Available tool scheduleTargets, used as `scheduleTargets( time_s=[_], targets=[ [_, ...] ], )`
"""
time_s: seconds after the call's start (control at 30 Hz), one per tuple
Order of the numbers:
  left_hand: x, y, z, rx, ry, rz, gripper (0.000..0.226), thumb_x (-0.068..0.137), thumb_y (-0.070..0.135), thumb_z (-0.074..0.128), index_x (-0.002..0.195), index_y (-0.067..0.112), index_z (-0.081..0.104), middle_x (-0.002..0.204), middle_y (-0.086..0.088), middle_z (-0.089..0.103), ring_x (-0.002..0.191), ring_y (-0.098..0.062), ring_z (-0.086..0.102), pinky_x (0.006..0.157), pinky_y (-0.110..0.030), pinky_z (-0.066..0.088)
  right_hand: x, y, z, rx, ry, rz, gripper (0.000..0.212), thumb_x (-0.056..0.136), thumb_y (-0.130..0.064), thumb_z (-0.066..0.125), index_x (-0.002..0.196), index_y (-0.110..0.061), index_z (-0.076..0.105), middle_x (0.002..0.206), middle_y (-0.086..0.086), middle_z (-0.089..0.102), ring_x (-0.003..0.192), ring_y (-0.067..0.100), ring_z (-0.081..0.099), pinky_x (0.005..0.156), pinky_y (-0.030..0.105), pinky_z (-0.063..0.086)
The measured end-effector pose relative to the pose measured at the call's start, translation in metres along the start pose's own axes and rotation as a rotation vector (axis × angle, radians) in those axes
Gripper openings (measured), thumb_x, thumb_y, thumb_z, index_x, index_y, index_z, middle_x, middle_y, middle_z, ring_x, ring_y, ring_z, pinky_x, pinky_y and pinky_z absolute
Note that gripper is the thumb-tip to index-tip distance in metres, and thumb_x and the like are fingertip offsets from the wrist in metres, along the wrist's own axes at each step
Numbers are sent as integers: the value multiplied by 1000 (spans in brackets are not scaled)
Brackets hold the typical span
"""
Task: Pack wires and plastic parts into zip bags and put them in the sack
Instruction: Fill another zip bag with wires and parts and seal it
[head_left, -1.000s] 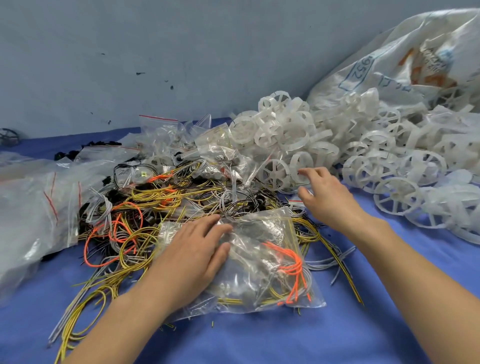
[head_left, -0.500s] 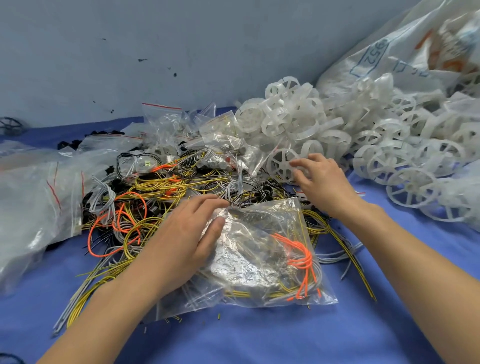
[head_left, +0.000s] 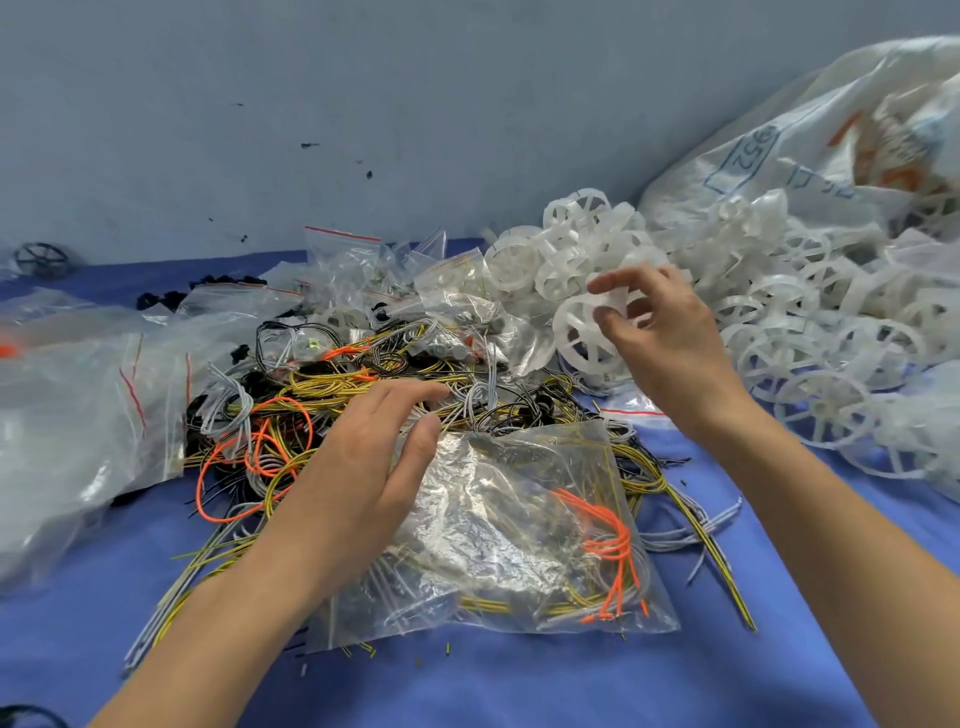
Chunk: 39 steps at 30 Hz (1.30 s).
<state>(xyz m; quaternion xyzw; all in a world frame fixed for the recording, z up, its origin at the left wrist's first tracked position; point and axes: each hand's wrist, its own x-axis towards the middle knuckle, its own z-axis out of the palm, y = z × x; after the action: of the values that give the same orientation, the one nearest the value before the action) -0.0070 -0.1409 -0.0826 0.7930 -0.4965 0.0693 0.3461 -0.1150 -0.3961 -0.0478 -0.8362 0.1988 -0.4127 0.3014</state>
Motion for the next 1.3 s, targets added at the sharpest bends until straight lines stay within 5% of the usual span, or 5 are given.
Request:
scheduleTargets(
  time_s=[0.33, 0.57, 0.7, 1.0, 1.3],
  targets=[
    [-1, 0, -4, -10, 52, -2, 33, 103, 46, 33, 131, 37, 47, 127, 25, 48, 123, 7, 42, 96, -12, 33, -7, 3, 1, -166, 66, -20, 26, 97, -19, 59, 121, -21, 67, 112, 1, 54, 92, 18, 59, 82, 38, 50],
    [6, 12, -13, -564, 156, -174, 34, 93, 49, 46, 126, 41, 53, 122, 17, 62, 113, -3, 60, 89, -20, 49, -15, -65, 3, 853, -359, 109, 22, 91, -9, 64, 105, -24, 72, 108, 10, 68, 89, 19, 66, 86, 38, 58],
    [8, 16, -24, -908, 131, -272, 32, 96, 43, 51, 120, 22, 59, 112, -6, 70, 89, -24, 70, 71, -33, 57, -39, -88, 28, 909, -546, 61, 24, 90, -10, 65, 104, -28, 73, 104, 2, 71, 94, 20, 67, 92, 45, 55],
    [-9, 0, -48, -805, 192, -345, 24, 81, 39, 62, 99, 25, 71, 83, -4, 71, 71, -18, 68, 58, -24, 55, -62, -106, 42, 668, -512, -67, 33, 92, -17, 67, 122, -29, 62, 106, -11, 67, 90, 3, 65, 74, 16, 50],
    [-33, -50, -100, -937, 284, -904, 30, 100, 25, 49, 82, 2, 58, 53, -4, 62, 41, -10, 58, 39, -21, 50, -114, -112, 84, -211, -696, -626, 74, 80, 4, 58, 135, -44, 50, 155, -2, 32, 138, 22, 32, 115, 41, 22]
  ],
)
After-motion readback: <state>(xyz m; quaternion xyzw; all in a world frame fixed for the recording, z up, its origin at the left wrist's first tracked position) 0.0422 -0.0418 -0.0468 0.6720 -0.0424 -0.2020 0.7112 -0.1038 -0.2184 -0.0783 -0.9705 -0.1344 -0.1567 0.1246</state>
